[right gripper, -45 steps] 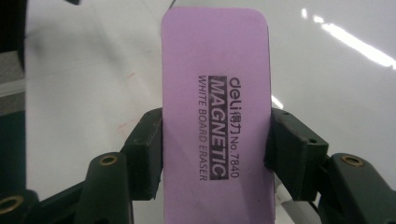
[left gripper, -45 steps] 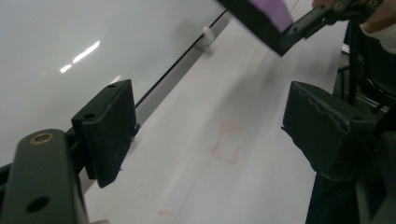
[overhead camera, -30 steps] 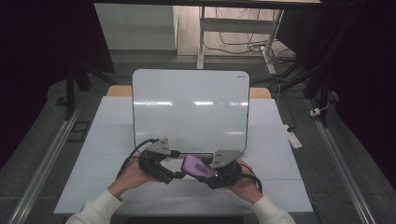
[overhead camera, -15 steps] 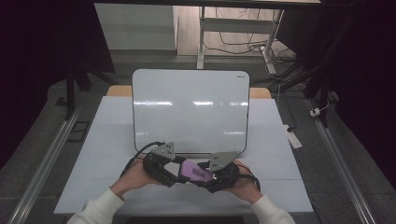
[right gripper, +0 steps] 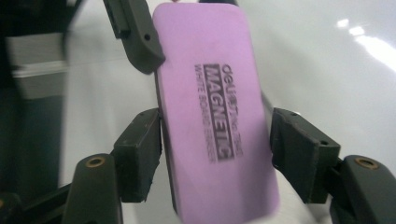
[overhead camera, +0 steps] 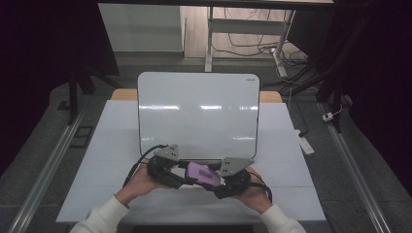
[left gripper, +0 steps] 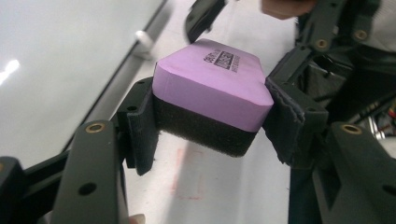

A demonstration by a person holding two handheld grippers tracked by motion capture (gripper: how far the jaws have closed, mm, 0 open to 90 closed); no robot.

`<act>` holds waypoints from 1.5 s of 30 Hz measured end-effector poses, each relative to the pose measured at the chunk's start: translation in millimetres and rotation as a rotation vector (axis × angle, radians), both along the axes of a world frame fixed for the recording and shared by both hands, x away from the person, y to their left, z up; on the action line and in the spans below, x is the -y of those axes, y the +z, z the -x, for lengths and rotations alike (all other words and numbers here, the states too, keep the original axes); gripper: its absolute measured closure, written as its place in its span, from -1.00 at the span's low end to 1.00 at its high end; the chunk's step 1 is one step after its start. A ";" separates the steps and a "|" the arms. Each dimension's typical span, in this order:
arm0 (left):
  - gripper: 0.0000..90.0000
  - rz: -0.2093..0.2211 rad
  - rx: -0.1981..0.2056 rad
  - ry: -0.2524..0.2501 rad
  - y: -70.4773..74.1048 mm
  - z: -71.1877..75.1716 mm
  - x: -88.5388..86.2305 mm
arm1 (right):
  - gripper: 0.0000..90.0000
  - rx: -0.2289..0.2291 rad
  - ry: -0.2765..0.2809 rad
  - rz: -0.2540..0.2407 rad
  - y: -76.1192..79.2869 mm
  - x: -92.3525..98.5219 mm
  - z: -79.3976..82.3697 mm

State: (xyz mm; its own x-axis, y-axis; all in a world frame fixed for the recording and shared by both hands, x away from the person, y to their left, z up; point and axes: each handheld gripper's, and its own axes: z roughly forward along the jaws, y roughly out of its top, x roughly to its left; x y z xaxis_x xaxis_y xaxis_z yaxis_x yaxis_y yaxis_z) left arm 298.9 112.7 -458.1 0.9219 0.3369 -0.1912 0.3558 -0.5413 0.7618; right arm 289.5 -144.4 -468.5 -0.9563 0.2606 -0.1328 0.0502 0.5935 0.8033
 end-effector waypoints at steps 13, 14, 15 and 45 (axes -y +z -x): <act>-0.13 0.111 -0.095 0.163 -0.3 -11.3 -14.5 | -0.14 0.259 -0.154 -0.001 8.8 3.6 20.1; -0.13 0.117 -0.100 0.170 -0.2 -11.6 -14.5 | -0.13 0.278 -0.158 0.008 8.7 2.8 21.3; -0.13 0.118 -0.101 0.175 -0.2 -11.8 -14.5 | -0.12 0.298 -0.166 0.017 8.4 1.7 22.7; -0.25 0.207 -0.179 0.196 -8.0 -16.9 1.5 | 0.40 0.565 -0.207 0.240 -7.3 -17.7 35.4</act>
